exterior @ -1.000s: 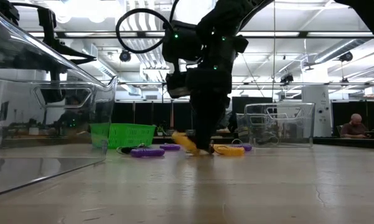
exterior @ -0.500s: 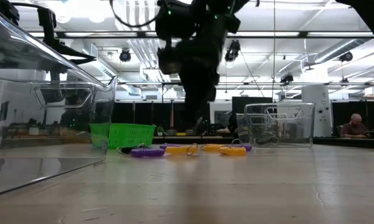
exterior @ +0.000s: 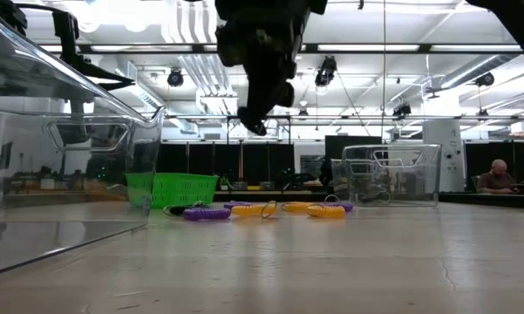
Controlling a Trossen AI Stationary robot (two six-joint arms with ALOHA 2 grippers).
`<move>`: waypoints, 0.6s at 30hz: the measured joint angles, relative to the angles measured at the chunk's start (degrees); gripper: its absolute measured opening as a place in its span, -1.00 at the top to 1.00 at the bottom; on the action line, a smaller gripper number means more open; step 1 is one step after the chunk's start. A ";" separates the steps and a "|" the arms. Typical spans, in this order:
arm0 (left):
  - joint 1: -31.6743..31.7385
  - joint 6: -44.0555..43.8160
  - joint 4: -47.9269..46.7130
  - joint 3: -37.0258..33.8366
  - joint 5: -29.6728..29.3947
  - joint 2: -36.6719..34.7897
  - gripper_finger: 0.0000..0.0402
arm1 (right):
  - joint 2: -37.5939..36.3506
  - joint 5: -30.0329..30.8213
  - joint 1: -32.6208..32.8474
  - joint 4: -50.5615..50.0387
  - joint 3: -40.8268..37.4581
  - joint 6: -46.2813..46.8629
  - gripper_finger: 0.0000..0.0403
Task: Sort spring keychains
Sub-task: Put the right black spring keychain into the top transparent bin
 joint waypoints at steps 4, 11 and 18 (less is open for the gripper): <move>0.00 0.00 0.00 0.00 0.00 0.00 1.00 | 0.00 0.05 -0.25 -1.48 1.57 -0.05 0.91; 0.00 -0.04 0.02 0.00 0.00 0.00 1.00 | 0.00 0.08 -0.57 -2.83 1.83 -0.07 0.91; -0.01 -0.12 0.01 0.00 0.00 0.00 1.00 | 0.00 0.21 -1.92 -6.81 1.49 -1.72 0.91</move>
